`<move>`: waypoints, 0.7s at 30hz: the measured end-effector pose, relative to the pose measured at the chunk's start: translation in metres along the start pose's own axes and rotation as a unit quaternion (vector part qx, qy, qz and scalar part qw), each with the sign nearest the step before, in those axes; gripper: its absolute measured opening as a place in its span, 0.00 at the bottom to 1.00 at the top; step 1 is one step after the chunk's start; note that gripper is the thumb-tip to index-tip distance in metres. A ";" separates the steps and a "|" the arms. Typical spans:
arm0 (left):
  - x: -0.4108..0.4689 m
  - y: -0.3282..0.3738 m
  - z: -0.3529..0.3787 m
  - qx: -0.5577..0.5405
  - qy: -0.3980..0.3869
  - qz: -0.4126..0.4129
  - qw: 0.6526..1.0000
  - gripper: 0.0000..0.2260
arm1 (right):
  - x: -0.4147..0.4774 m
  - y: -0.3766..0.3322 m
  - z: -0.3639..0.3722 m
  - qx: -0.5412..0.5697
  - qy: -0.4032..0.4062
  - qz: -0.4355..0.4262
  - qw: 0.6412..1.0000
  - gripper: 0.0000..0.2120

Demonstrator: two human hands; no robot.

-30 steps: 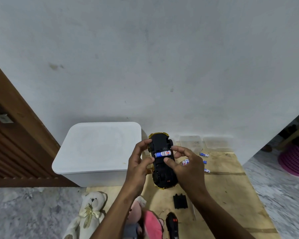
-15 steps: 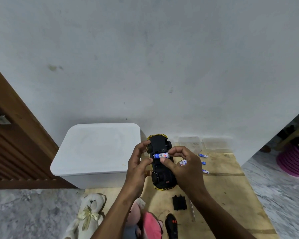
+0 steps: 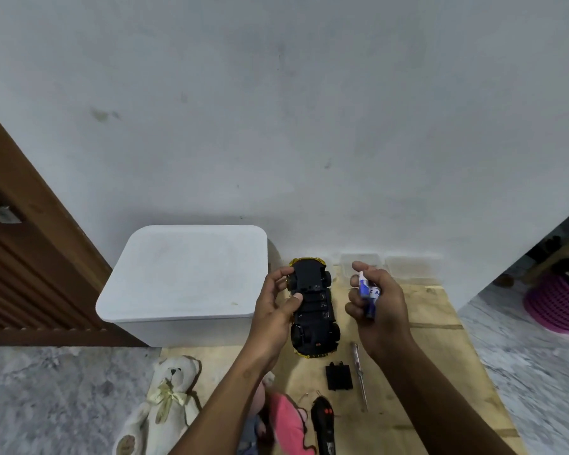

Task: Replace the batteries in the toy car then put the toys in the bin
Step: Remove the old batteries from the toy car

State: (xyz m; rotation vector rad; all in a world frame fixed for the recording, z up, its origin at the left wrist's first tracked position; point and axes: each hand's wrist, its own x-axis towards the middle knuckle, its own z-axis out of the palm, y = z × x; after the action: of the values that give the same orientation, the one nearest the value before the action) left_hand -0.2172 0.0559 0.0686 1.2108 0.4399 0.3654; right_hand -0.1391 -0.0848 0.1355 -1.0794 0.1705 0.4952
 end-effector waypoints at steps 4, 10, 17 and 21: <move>0.009 -0.024 0.007 0.011 0.008 -0.026 1.000 0.19 | 0.005 -0.002 -0.007 -0.012 0.006 0.033 0.999 0.08; 0.035 -0.065 0.012 0.033 0.044 -0.110 0.992 0.18 | 0.019 0.008 -0.018 -0.059 0.022 0.081 0.995 0.06; 0.047 -0.117 -0.003 0.062 0.110 -0.232 0.964 0.18 | 0.030 0.021 -0.037 -0.079 0.037 0.104 0.991 0.11; 0.044 -0.139 -0.010 0.077 0.145 -0.241 0.956 0.20 | 0.036 0.022 -0.047 -0.095 0.043 0.106 0.989 0.10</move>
State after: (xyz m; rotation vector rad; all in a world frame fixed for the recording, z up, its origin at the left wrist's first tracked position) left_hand -0.1791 0.0425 -0.0715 1.1570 1.0115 0.0853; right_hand -0.1125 -0.1065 0.0829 -1.2766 0.3206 0.6658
